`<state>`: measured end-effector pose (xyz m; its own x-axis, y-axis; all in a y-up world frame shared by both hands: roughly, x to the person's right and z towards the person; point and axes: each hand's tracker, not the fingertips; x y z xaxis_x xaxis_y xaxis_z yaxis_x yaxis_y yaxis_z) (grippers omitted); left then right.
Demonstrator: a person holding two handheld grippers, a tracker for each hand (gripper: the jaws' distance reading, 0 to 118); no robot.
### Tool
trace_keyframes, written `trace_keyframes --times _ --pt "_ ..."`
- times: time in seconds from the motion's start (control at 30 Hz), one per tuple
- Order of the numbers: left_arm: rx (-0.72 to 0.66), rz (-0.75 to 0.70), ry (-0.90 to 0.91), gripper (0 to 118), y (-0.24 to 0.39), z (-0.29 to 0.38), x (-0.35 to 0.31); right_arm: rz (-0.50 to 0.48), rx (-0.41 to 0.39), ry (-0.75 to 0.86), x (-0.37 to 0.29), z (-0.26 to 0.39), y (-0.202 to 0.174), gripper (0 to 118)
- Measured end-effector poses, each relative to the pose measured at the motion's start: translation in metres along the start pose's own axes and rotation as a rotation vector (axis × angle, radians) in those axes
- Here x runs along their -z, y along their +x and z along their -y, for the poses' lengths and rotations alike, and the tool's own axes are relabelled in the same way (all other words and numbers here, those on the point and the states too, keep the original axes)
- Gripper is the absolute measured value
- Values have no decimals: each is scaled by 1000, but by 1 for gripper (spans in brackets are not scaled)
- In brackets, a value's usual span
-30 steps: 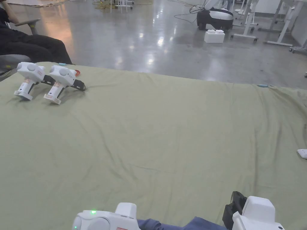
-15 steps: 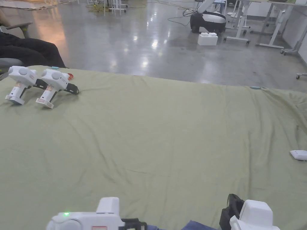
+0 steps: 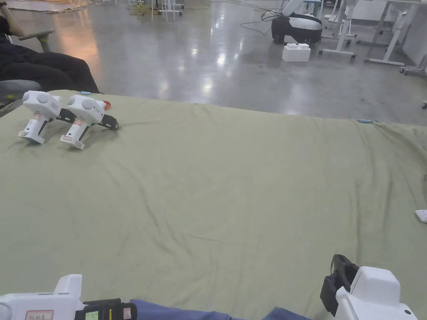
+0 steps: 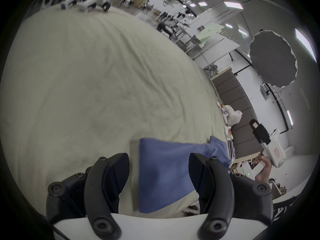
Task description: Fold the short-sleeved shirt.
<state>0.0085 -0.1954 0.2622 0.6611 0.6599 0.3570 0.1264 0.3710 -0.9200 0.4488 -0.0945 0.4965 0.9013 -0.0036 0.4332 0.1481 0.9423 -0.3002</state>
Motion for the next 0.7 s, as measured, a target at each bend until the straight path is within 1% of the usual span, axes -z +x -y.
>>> trace_keyframes --times 0.07,0.1,0.17,0.27,0.3,0.33,0.37,0.4,0.43,0.47,0.5,0.57,0.6,0.7 --pt "6 44 -39 74 -17 6 9 3 -7 -2 0 0 -1 1" --pt "-24 71 -51 74 -24 9 13 4 -7 -4 -1 -1 -1 1" --pt "-77 174 3 74 -34 10 12 2 0 -8 -1 0 0 1" --pt "-226 317 -21 71 -56 8 20 12 -2 -17 -2 2 -1 1" --pt "-249 341 -36 70 -58 9 26 12 -1 -21 -2 2 -2 1" --pt "-243 352 -46 68 -52 13 34 11 4 -25 -1 3 -2 1" --pt "-232 332 -49 62 -50 13 39 10 9 -29 -1 3 -2 1" --pt "-231 318 -46 54 -48 13 41 9 12 -31 -1 3 -3 1" --pt "-213 276 -47 38 -45 12 43 10 11 -33 -1 3 -5 1" --pt "-180 242 -53 24 -10 22 46 10 9 -34 -1 3 -6 1" --pt "-145 219 -52 18 -3 24 46 8 7 -34 -1 3 -7 1" --pt "-112 213 -28 13 8 24 39 2 4 -37 0 3 -9 1" --pt "-106 205 -26 12 5 20 28 0 2 -38 0 3 -10 1" --pt "-47 190 6 10 25 18 12 -9 3 -41 1 4 -12 1"
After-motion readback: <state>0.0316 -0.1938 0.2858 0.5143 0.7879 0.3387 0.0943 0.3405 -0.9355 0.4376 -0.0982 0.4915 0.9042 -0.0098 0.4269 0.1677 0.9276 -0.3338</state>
